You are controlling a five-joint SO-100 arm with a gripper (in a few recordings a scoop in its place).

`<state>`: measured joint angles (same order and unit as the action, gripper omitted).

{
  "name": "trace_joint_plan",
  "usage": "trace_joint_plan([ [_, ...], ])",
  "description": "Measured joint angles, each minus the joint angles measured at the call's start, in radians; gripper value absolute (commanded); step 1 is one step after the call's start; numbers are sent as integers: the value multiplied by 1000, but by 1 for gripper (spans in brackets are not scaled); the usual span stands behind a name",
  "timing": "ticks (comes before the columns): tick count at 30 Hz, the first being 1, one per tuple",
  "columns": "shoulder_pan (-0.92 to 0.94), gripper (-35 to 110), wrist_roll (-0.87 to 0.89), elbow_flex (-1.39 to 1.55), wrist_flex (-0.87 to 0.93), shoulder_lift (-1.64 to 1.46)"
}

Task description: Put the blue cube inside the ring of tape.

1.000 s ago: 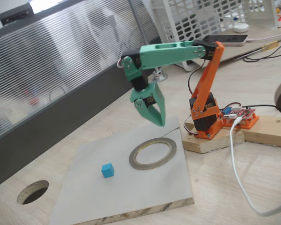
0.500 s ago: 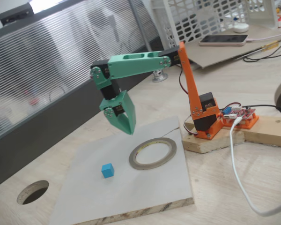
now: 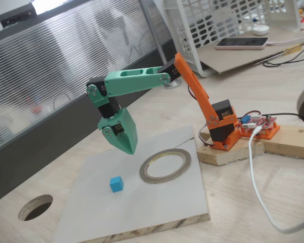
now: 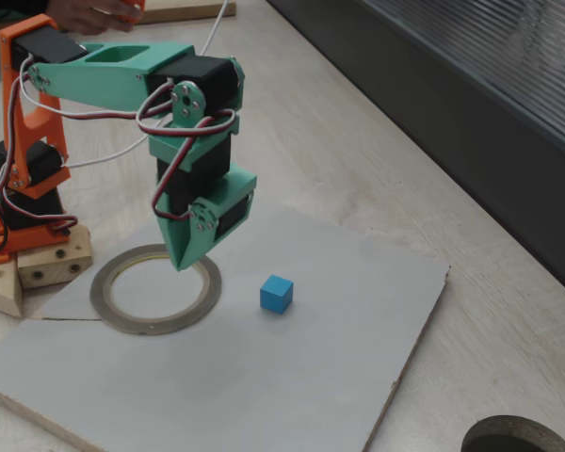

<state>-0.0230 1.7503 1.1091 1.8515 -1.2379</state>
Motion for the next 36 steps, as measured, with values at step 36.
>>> trace_joint_plan([
  [36,-141,0,0,-198,-407,176],
])
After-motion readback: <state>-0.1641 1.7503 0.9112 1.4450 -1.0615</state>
